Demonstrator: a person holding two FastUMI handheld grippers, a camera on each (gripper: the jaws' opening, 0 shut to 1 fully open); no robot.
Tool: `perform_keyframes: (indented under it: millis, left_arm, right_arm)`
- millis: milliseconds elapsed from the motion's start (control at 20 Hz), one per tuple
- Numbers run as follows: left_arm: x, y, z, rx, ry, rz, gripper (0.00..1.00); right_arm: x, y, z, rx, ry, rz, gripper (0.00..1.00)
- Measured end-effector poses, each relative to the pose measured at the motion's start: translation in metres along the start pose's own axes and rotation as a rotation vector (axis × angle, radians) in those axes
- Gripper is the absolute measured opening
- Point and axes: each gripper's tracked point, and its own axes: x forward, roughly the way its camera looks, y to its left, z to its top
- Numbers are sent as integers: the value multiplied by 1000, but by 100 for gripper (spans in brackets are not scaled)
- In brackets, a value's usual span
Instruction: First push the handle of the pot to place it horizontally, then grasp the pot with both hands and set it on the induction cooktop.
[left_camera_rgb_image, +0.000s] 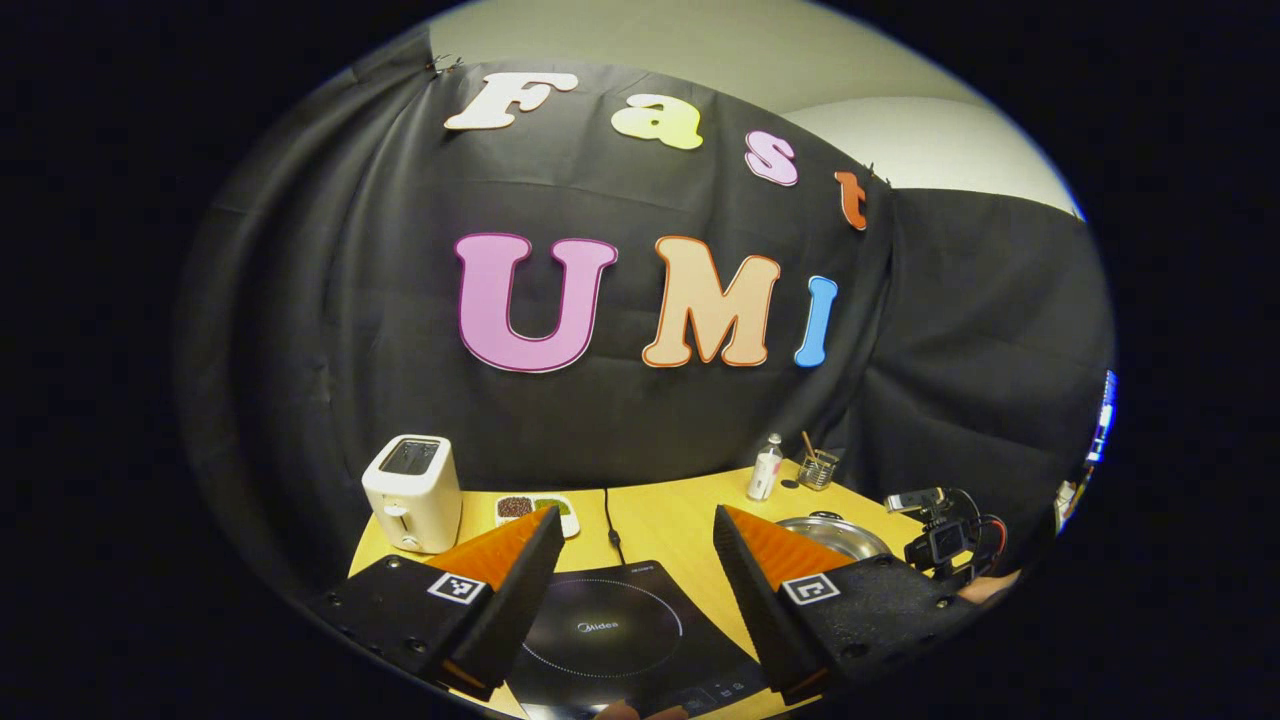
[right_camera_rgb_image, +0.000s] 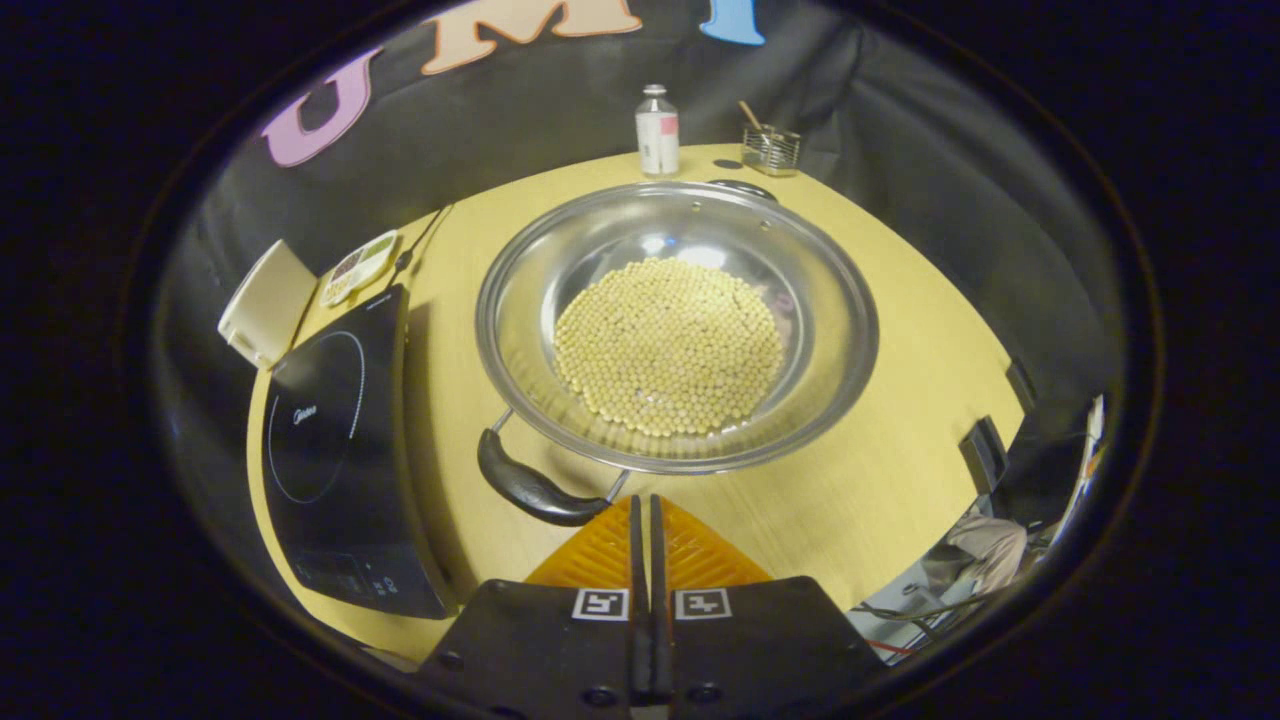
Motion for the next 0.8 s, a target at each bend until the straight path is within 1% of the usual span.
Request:
perform_keyframes:
  millis: [50, 100, 200, 250, 350, 400, 450, 500, 550, 600, 650, 700, 800]
  left_arm:
    - [-2, 2, 3, 0, -5, 8, 92]
    - [-4, 5, 4, 4, -10, 15, 92]
    - [-6, 8, 3, 15, -10, 30, 92]
    - [-7, 10, 4, 16, -10, 37, 92]
    - [-9, 11, 7, 8, -16, 44, 92]
    - [-9, 11, 6, 6, -15, 45, 92]
    - [-11, 12, 6, 6, -12, 47, 92]
    - [-12, 11, 5, 5, -10, 48, 92]
    - [-13, 13, 5, 6, -9, 50, 92]
    - [-15, 13, 4, 8, -7, 54, 92]
    - [-17, 14, 4, 10, -7, 57, 92]
    - [-17, 14, 4, 14, -5, 60, 92]
    - [-19, 13, 3, 18, -1, 62, 92]
  right_arm:
    - [0, 4, 2, 4, 0, 7, 3]
    - [1, 8, 3, 10, 4, 14, 0]
    - [3, 18, 5, 16, 12, 30, 0]
    - [4, 23, 6, 15, 15, 35, 3]
    - [6, 34, 10, 19, 21, 49, 3]
    - [9, 40, 13, 28, 22, 56, 0]
    - [11, 45, 16, 41, 25, 64, 3]
    - [14, 51, 19, 50, 27, 73, 3]
    - [16, 56, 21, 55, 29, 81, 0]
    - [18, 59, 24, 59, 28, 86, 3]
    - [19, 63, 27, 63, 26, 90, 0]
    - [21, 66, 29, 68, 25, 95, 3]
    - [24, 71, 32, 78, 27, 107, 3]
